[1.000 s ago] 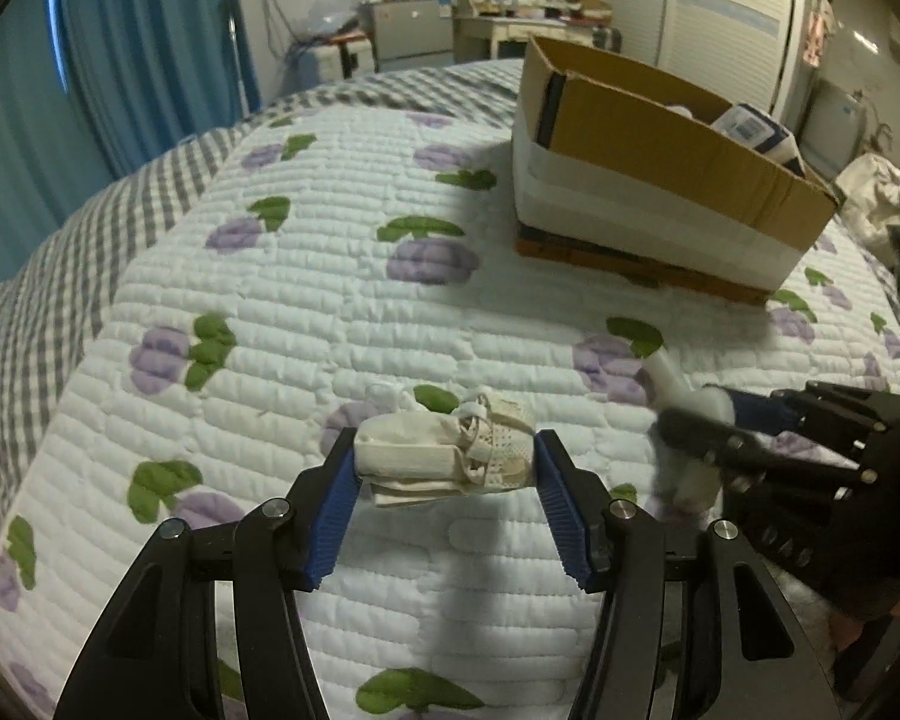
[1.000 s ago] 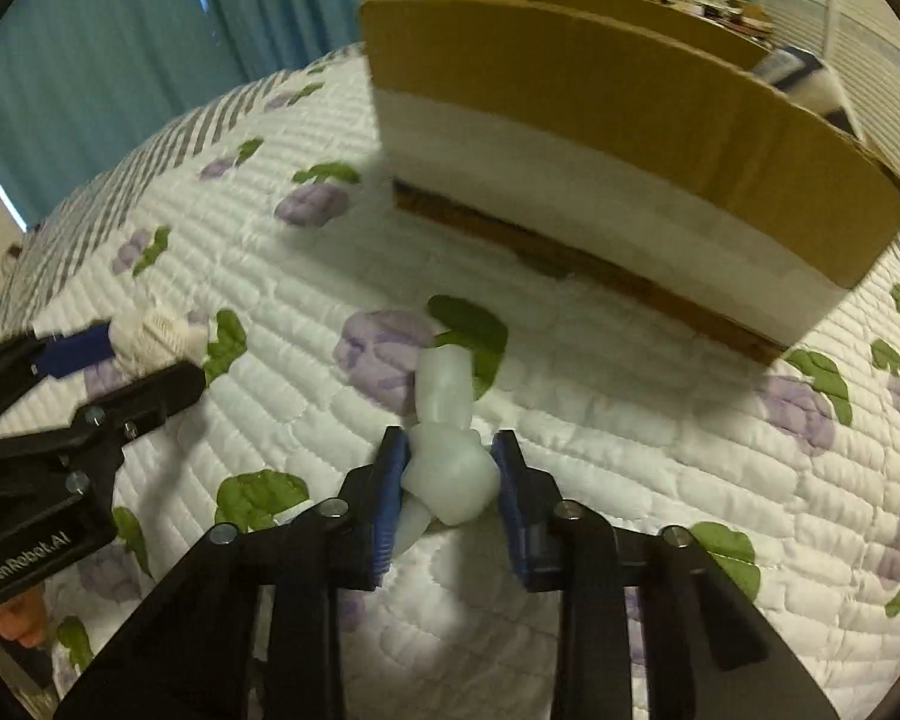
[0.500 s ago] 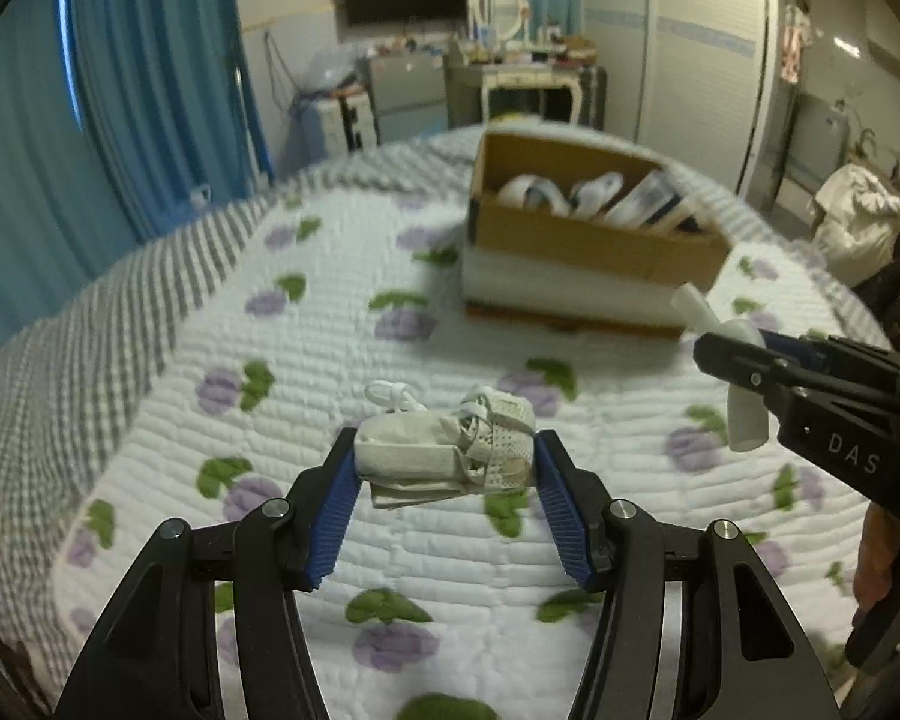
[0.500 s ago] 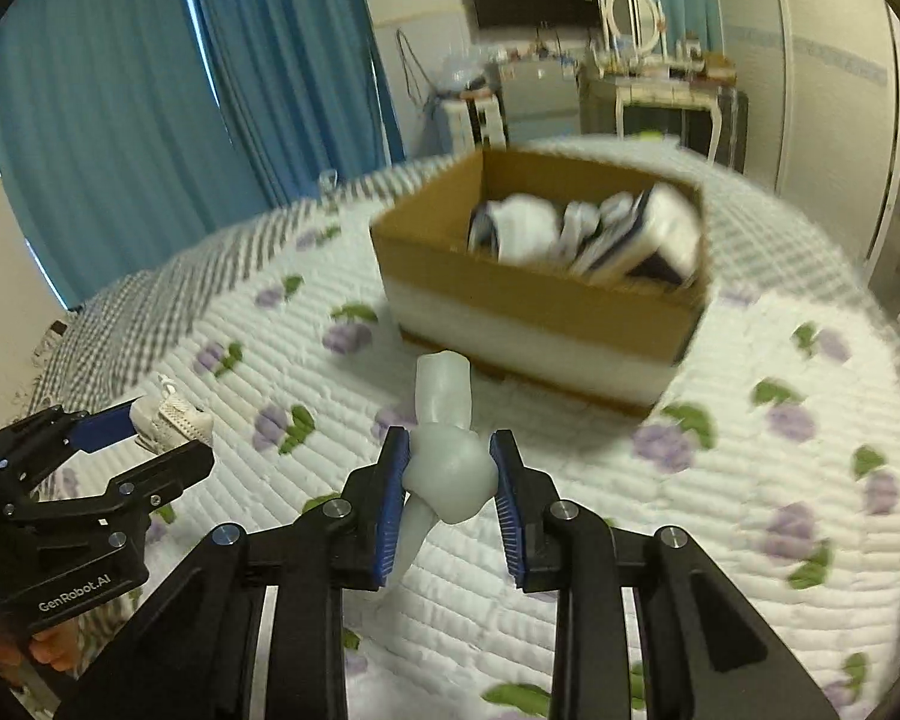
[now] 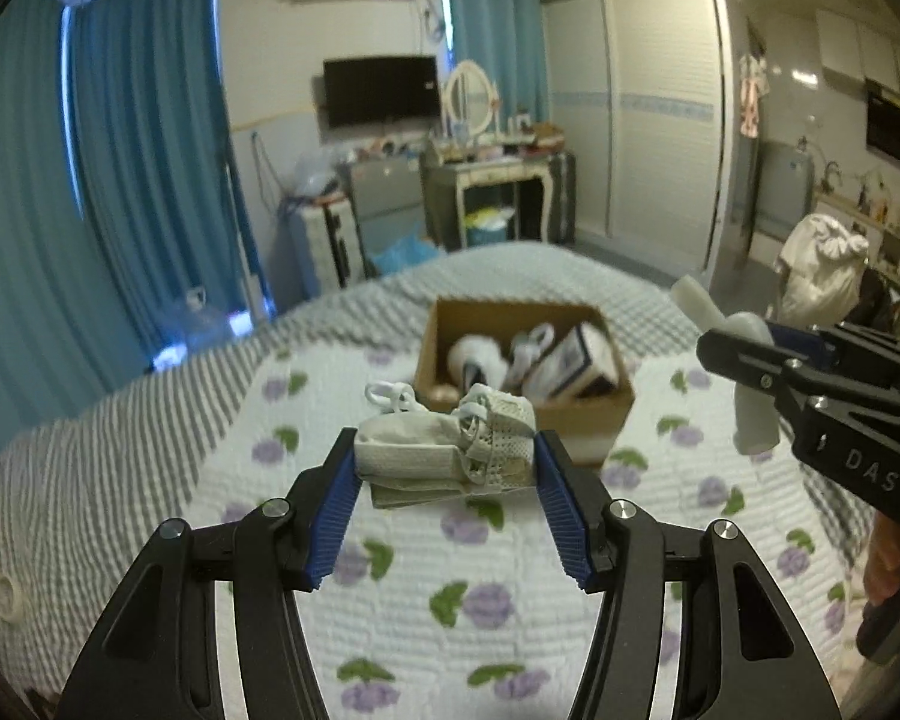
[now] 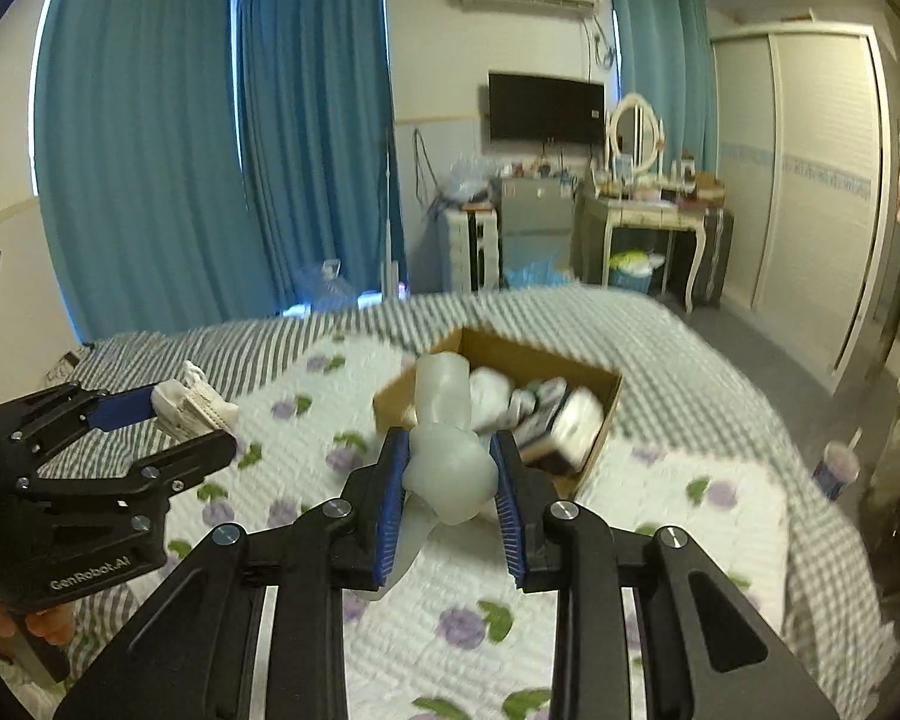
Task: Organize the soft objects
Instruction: 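Carry both items into the box and open both tools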
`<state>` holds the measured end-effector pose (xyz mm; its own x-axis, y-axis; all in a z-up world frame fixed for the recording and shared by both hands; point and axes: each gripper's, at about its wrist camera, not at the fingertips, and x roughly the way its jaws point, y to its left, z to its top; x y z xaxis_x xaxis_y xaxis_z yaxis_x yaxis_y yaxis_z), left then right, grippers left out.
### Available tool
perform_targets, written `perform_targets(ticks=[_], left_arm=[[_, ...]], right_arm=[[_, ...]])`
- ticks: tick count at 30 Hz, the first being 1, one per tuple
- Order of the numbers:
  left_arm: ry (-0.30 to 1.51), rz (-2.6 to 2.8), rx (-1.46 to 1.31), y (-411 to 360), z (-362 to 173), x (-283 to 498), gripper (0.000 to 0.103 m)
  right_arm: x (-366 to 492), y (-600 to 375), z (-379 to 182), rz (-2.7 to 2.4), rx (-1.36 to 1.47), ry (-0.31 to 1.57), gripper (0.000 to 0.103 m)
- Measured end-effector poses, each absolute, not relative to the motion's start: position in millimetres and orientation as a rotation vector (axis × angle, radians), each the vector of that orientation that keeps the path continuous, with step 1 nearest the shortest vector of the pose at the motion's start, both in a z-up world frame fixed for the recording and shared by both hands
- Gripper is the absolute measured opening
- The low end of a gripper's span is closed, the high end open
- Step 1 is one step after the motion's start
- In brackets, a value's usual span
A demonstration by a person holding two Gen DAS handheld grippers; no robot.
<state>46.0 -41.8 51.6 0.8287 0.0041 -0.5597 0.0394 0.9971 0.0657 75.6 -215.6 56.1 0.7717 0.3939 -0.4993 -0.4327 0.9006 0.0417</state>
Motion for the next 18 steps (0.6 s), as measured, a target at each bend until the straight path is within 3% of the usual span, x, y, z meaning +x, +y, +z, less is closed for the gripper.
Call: perform_targets(ticks=[9,18], left_arm=[[0.53,-0.043,0.103,-49.2,77.1,109.2,0.056],[0.519,-0.054,0.162,-64.2,55.0,191.0,0.056]], right_arm=[[124.5,-217.7,102.2,0.419,-0.068,0.442,0.027],[209.8,-219.4,86.3,0.382,-0.035,0.468,0.027]])
